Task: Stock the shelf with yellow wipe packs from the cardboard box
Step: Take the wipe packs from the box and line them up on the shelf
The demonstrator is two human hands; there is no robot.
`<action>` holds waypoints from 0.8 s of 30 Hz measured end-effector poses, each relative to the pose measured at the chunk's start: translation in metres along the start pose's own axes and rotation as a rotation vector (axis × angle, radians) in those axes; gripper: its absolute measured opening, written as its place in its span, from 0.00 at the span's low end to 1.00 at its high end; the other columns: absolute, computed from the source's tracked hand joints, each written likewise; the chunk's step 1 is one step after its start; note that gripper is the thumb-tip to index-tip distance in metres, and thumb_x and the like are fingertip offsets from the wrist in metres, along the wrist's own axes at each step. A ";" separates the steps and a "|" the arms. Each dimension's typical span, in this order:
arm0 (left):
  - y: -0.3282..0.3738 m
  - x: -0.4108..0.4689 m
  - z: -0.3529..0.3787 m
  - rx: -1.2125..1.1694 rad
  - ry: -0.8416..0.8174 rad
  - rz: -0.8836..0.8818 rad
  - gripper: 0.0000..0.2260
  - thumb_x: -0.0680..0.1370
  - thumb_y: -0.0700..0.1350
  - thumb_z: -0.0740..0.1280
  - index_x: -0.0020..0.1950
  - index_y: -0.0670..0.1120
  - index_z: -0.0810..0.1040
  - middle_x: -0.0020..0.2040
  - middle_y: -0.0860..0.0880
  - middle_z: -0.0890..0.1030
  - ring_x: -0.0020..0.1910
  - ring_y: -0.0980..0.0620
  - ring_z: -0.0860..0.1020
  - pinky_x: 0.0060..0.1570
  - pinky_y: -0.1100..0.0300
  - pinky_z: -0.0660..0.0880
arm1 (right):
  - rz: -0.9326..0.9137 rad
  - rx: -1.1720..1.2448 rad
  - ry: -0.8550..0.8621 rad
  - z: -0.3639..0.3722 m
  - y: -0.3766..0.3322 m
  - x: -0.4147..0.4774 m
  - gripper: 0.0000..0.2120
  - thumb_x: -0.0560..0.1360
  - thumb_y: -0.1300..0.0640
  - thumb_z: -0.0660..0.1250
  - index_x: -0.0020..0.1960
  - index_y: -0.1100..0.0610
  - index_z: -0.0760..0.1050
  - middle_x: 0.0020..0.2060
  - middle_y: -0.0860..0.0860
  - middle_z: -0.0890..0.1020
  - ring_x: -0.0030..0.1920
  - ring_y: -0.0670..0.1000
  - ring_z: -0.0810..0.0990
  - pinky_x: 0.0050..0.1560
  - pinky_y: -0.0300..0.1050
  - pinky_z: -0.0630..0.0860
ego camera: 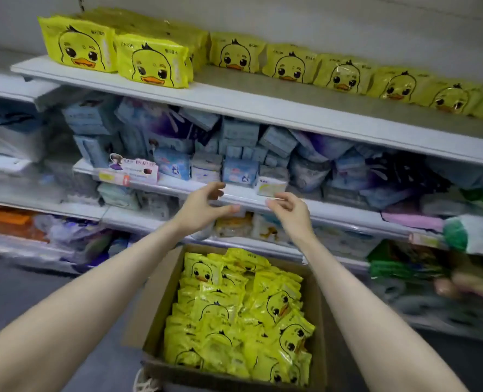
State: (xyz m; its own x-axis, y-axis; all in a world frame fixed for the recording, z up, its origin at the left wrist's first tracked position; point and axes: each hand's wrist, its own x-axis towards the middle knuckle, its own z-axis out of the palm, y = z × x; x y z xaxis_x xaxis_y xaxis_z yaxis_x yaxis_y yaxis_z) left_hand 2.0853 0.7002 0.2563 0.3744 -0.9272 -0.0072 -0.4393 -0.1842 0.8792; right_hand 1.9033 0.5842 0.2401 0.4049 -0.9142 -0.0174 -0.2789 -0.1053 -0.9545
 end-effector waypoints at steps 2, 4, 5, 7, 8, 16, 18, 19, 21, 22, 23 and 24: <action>-0.013 -0.012 0.021 -0.009 -0.021 -0.062 0.29 0.70 0.48 0.75 0.67 0.42 0.71 0.58 0.52 0.75 0.54 0.56 0.75 0.49 0.74 0.69 | 0.065 0.016 -0.006 -0.003 0.027 -0.012 0.07 0.72 0.58 0.72 0.47 0.52 0.75 0.42 0.52 0.81 0.44 0.49 0.79 0.50 0.43 0.74; -0.028 -0.021 0.041 -0.039 -0.056 -0.127 0.27 0.71 0.45 0.74 0.67 0.41 0.71 0.57 0.53 0.75 0.48 0.59 0.76 0.41 0.77 0.71 | 0.132 0.028 -0.028 -0.005 0.053 -0.023 0.08 0.73 0.58 0.71 0.50 0.55 0.75 0.44 0.54 0.81 0.45 0.51 0.79 0.49 0.41 0.74; -0.039 -0.023 0.050 -0.050 -0.066 -0.163 0.27 0.70 0.46 0.75 0.67 0.41 0.71 0.58 0.51 0.76 0.48 0.59 0.76 0.42 0.75 0.71 | 0.164 0.026 -0.042 -0.004 0.065 -0.028 0.10 0.73 0.58 0.71 0.53 0.57 0.75 0.46 0.56 0.81 0.46 0.51 0.79 0.48 0.38 0.74; -0.057 -0.029 0.063 -0.059 -0.076 -0.231 0.28 0.69 0.48 0.75 0.66 0.43 0.71 0.58 0.48 0.78 0.52 0.55 0.76 0.47 0.71 0.71 | 0.216 0.020 -0.060 -0.002 0.085 -0.038 0.13 0.73 0.57 0.70 0.56 0.58 0.75 0.47 0.55 0.81 0.47 0.51 0.79 0.46 0.37 0.74; -0.067 -0.032 0.070 -0.060 -0.087 -0.261 0.28 0.70 0.49 0.75 0.66 0.43 0.71 0.57 0.48 0.78 0.53 0.54 0.76 0.48 0.70 0.71 | 0.244 0.019 -0.067 0.000 0.097 -0.043 0.12 0.73 0.57 0.70 0.55 0.58 0.75 0.47 0.55 0.81 0.47 0.51 0.79 0.46 0.37 0.74; -0.134 -0.024 0.107 -0.023 -0.184 -0.449 0.31 0.70 0.52 0.74 0.68 0.43 0.70 0.59 0.47 0.76 0.55 0.50 0.75 0.50 0.60 0.72 | 0.448 -0.018 -0.043 0.018 0.165 -0.061 0.14 0.73 0.55 0.71 0.56 0.59 0.75 0.46 0.55 0.81 0.45 0.49 0.79 0.44 0.36 0.73; -0.146 -0.016 0.113 -0.021 -0.185 -0.465 0.31 0.70 0.51 0.74 0.69 0.43 0.69 0.61 0.46 0.76 0.55 0.51 0.74 0.50 0.60 0.71 | 0.484 -0.029 -0.036 0.023 0.175 -0.062 0.15 0.73 0.54 0.71 0.57 0.59 0.75 0.47 0.54 0.82 0.45 0.49 0.79 0.42 0.34 0.72; -0.152 -0.010 0.115 -0.010 -0.185 -0.467 0.32 0.70 0.51 0.74 0.69 0.43 0.68 0.63 0.46 0.75 0.56 0.50 0.74 0.51 0.59 0.71 | 0.499 -0.034 -0.034 0.025 0.182 -0.061 0.15 0.73 0.53 0.71 0.57 0.58 0.75 0.47 0.54 0.81 0.46 0.49 0.79 0.43 0.36 0.73; -0.165 0.005 0.119 0.012 -0.190 -0.471 0.34 0.70 0.51 0.75 0.71 0.43 0.66 0.66 0.46 0.73 0.61 0.48 0.73 0.56 0.57 0.72 | 0.529 -0.038 -0.018 0.030 0.194 -0.058 0.15 0.73 0.52 0.71 0.56 0.57 0.75 0.48 0.54 0.82 0.48 0.51 0.80 0.46 0.41 0.74; -0.169 0.011 0.120 0.021 -0.190 -0.470 0.34 0.69 0.51 0.75 0.71 0.43 0.65 0.68 0.46 0.71 0.64 0.48 0.72 0.58 0.55 0.71 | 0.545 -0.051 -0.006 0.032 0.198 -0.057 0.15 0.73 0.51 0.71 0.57 0.56 0.76 0.48 0.54 0.82 0.49 0.52 0.80 0.48 0.44 0.75; -0.174 0.018 0.122 0.029 -0.191 -0.465 0.35 0.69 0.51 0.75 0.71 0.44 0.65 0.69 0.46 0.70 0.66 0.47 0.70 0.60 0.55 0.70 | 0.559 -0.065 0.007 0.035 0.203 -0.055 0.16 0.73 0.51 0.71 0.57 0.57 0.76 0.48 0.54 0.82 0.49 0.52 0.81 0.50 0.45 0.75; -0.179 0.026 0.124 0.034 -0.189 -0.456 0.34 0.69 0.50 0.75 0.71 0.44 0.65 0.69 0.46 0.70 0.67 0.47 0.69 0.61 0.55 0.69 | 0.569 -0.071 0.020 0.038 0.207 -0.053 0.16 0.73 0.51 0.71 0.57 0.57 0.76 0.47 0.53 0.82 0.49 0.52 0.81 0.50 0.44 0.75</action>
State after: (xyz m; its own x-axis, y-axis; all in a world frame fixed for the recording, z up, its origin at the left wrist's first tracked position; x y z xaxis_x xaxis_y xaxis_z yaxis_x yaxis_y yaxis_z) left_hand 2.0721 0.6684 0.0396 0.3813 -0.7918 -0.4771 -0.2926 -0.5929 0.7502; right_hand 1.8570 0.6251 0.0322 0.1579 -0.8418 -0.5162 -0.5062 0.3798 -0.7742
